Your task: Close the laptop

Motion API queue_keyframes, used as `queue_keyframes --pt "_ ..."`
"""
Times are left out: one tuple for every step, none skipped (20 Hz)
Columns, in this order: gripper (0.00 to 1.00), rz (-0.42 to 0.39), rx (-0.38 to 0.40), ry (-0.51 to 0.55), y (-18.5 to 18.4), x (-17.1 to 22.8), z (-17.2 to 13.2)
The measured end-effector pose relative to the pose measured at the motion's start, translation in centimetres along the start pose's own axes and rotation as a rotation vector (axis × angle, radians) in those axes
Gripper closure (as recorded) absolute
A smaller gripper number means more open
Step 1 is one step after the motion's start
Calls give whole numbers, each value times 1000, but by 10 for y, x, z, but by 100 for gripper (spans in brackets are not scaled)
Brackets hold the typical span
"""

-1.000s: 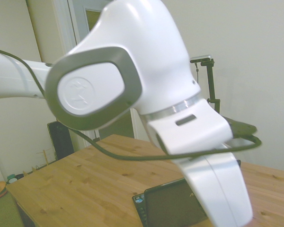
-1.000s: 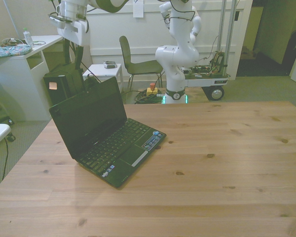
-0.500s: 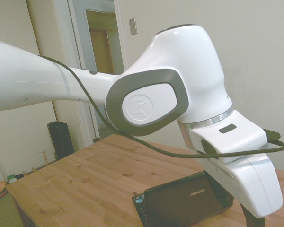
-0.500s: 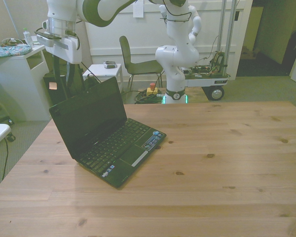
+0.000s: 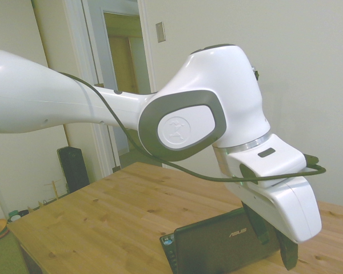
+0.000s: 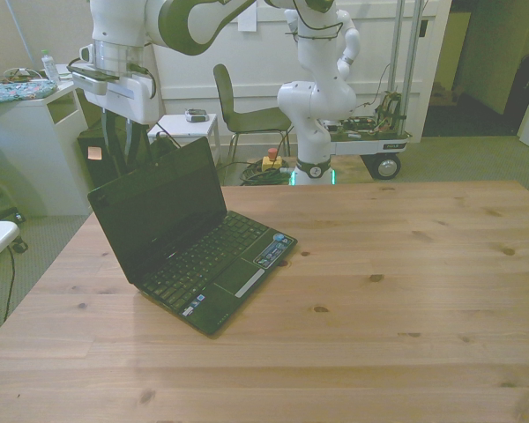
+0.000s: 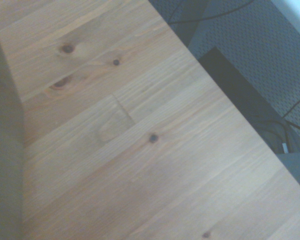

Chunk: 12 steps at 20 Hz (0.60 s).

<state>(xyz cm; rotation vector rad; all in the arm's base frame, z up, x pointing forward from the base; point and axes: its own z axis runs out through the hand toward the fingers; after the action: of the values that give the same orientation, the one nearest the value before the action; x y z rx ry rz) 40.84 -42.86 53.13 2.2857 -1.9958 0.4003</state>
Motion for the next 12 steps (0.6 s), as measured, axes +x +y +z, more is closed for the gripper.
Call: queue_keyframes --pt "100 -11 3 1 -5 -4 0" --pt "100 -23 4 -1 -10 -9 1" --pt "100 -34 3 -4 -14 -14 3" --pt "100 -46 2 -10 -18 -20 6" --pt "100 -57 3 -14 -23 -25 8" --pt "100 -67 3 -16 -27 -30 9" --pt "100 -78 4 -17 -31 -35 10" --pt "100 -89 4 -18 -34 -40 11" --pt "100 -98 2 -14 -37 -45 11" --pt "100 -106 1 -11 -40 -50 9" --pt "100 -115 4 -9 -42 -53 7" --pt "100 -122 6 -7 -44 -57 5"
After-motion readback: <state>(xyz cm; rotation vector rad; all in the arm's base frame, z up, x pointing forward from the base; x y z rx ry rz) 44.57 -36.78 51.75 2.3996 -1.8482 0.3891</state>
